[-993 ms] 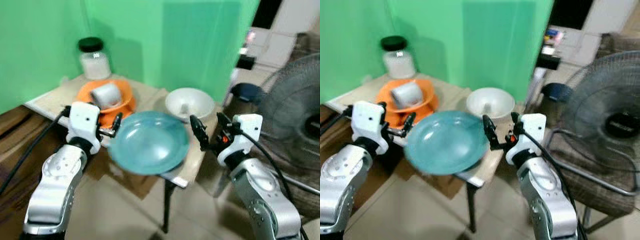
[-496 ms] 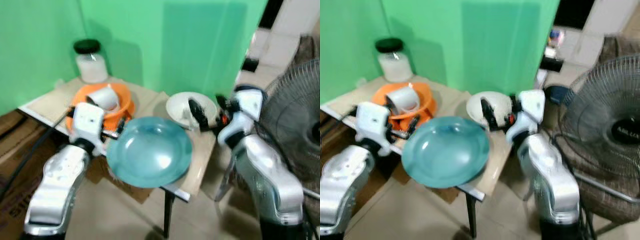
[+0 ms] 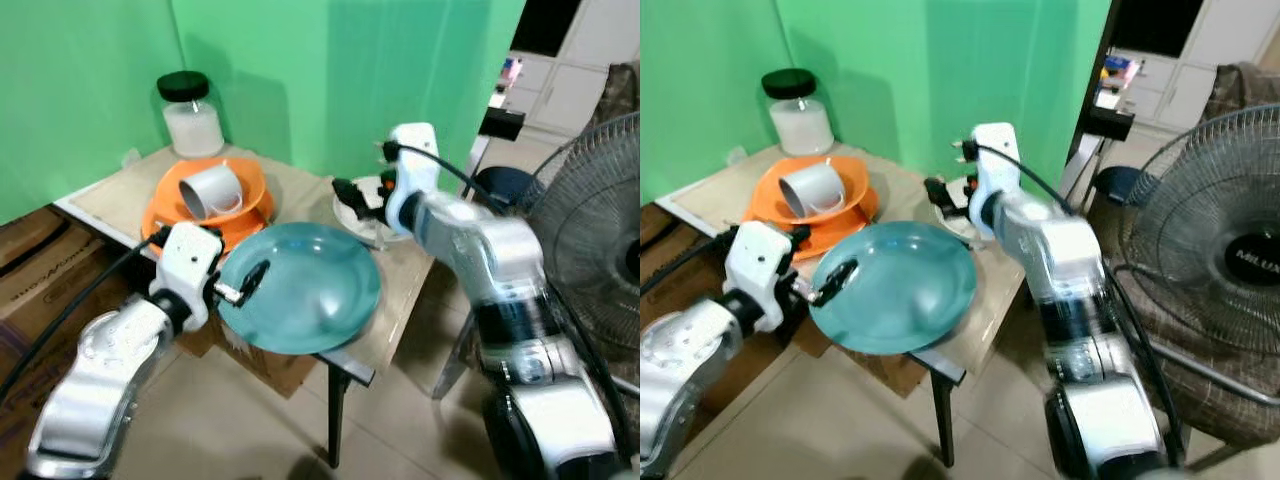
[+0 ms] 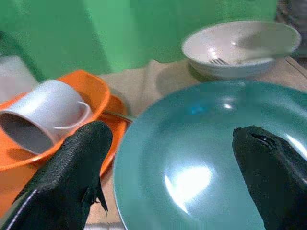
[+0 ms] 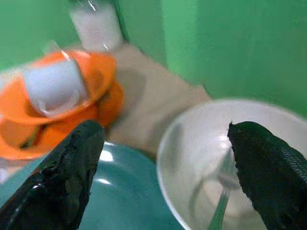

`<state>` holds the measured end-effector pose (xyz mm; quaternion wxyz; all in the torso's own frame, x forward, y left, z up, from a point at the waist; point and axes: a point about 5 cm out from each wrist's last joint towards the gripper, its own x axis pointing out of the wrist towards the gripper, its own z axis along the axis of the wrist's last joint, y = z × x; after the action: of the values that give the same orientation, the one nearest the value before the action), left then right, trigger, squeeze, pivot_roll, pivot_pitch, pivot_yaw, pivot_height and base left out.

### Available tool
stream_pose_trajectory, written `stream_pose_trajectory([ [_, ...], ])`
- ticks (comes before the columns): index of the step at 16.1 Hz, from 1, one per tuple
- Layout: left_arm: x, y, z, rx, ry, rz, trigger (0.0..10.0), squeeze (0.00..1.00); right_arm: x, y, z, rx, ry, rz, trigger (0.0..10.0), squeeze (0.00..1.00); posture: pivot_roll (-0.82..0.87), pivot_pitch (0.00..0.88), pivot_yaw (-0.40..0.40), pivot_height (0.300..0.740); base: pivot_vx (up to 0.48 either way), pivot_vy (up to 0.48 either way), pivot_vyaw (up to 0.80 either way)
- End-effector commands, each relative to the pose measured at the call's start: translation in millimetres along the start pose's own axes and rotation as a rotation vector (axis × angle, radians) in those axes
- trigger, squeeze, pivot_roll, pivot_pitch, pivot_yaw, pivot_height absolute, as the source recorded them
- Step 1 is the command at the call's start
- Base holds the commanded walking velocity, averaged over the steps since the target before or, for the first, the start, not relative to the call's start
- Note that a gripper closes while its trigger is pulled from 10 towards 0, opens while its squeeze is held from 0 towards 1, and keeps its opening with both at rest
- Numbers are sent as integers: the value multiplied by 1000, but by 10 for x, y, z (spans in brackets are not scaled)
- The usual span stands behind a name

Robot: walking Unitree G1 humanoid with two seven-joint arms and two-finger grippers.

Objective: Setting the table

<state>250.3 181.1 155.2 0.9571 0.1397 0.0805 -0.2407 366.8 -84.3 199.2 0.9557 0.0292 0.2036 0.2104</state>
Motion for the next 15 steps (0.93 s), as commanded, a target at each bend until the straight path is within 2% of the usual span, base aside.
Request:
stream_pose_trajectory([
  [1, -39, 15, -16, 6, 21, -42, 10000, 16, 64, -43, -2, 39, 65, -24, 10000, 0, 64, 0, 7, 740, 0, 0, 0],
  [3, -140, 5, -24, 28, 45, -129, 10000, 0, 195, -95, 20, 116, 146, -82, 10000, 0, 68, 0, -3, 740, 0, 0, 0],
  [10, -212, -135, -56, 20, 73, -255, 10000, 0, 271, -272, -118, 102, 267, -201, 10000, 0, 65, 0, -13, 740, 0, 0, 0],
  [12, -198, -131, -51, 22, 70, -258, 10000, 0, 270, -320, -149, 93, 279, -225, 7176, 0, 64, 0, -13, 740, 0, 0, 0],
  [13, -199, -130, -49, 22, 70, -261, 10000, 0, 273, -336, -156, 89, 282, -233, 5020, 0, 64, 0, -13, 740, 0, 0, 0],
  [14, -201, -130, -49, 21, 70, -263, 10000, 0, 274, -342, -162, 84, 285, -238, 5020, 0, 64, 0, -13, 740, 0, 0, 0],
  [15, -209, -136, -45, 21, 68, -271, 10000, 0, 277, -368, -183, 66, 293, -254, 4078, 0, 64, 0, -13, 740, 0, 0, 0],
])
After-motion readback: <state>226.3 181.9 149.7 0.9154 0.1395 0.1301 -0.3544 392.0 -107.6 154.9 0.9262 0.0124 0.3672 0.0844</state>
